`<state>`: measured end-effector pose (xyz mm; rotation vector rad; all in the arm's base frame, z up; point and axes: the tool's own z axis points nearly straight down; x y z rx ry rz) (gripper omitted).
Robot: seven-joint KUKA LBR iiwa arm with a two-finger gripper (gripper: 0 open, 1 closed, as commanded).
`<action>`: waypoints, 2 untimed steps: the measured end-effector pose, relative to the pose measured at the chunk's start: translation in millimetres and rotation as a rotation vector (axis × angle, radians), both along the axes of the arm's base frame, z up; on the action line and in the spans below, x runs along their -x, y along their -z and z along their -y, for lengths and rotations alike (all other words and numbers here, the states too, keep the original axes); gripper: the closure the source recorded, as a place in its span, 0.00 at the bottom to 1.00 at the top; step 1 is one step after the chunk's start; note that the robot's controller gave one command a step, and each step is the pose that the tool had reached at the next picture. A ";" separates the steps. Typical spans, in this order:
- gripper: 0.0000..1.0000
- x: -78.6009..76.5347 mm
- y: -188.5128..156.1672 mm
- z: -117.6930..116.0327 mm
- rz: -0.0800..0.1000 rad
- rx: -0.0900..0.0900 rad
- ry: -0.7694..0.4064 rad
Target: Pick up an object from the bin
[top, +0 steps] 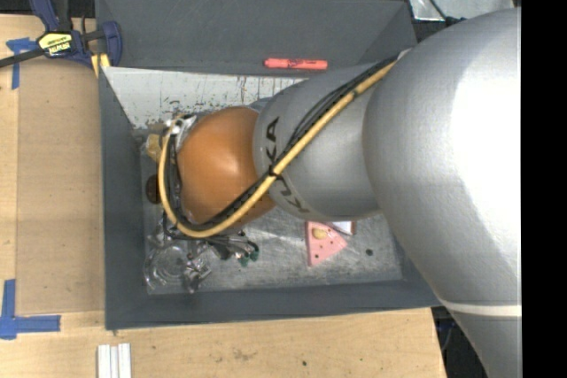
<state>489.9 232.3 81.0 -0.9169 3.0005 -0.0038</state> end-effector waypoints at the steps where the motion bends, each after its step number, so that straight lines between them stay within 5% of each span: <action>1: 1.00 0.0 0.0 0.0 0.000 0.000 0.001; 2: 1.00 3.1 -45.5 -2.7 -0.008 0.000 0.005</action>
Offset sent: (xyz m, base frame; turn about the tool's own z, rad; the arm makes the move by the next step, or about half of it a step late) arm -0.0009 0.0060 0.1054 0.0087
